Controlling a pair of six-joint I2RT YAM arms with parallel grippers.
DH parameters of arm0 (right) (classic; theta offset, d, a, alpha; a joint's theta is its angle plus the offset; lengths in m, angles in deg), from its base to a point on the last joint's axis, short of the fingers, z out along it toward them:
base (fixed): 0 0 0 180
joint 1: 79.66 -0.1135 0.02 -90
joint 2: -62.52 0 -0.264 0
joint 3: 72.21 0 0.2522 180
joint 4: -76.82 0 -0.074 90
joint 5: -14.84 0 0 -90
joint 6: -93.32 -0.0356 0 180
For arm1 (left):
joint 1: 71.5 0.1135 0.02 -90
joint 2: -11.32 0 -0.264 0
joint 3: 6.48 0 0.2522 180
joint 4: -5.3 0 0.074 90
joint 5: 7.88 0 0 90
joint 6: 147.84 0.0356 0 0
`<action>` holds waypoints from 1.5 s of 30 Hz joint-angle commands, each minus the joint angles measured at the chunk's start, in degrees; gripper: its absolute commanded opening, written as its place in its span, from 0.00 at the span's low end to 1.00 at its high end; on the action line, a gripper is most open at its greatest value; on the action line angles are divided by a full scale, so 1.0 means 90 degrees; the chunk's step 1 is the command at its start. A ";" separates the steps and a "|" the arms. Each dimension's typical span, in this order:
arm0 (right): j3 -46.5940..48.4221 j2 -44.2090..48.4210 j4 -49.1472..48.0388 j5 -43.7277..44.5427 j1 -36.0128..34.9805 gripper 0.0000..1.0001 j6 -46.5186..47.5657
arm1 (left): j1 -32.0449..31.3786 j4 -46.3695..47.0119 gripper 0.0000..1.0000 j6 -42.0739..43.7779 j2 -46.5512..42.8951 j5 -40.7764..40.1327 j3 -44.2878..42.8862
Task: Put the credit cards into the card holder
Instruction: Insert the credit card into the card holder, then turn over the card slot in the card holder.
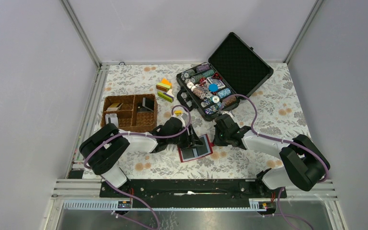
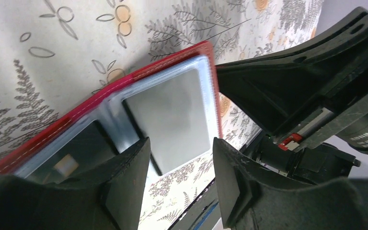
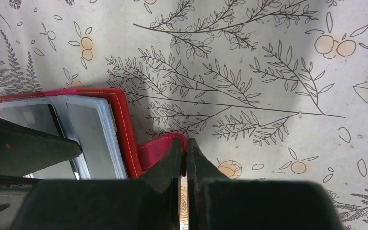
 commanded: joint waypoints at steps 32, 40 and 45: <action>0.0130 0.0711 0.0171 -0.2049 0.0032 0.38 0.0531 | 0.0025 -0.3467 0.65 0.0702 -0.2568 -0.1797 0.0421; 0.0023 0.0261 -0.0061 -0.2253 0.0021 0.32 0.0574 | 0.0022 -0.3261 0.60 0.0670 -0.2483 -0.1901 0.0671; -0.0015 0.0088 -0.0172 -0.2196 0.0001 0.30 0.0555 | 0.0023 -0.3113 0.57 0.0656 -0.2355 -0.1874 0.0724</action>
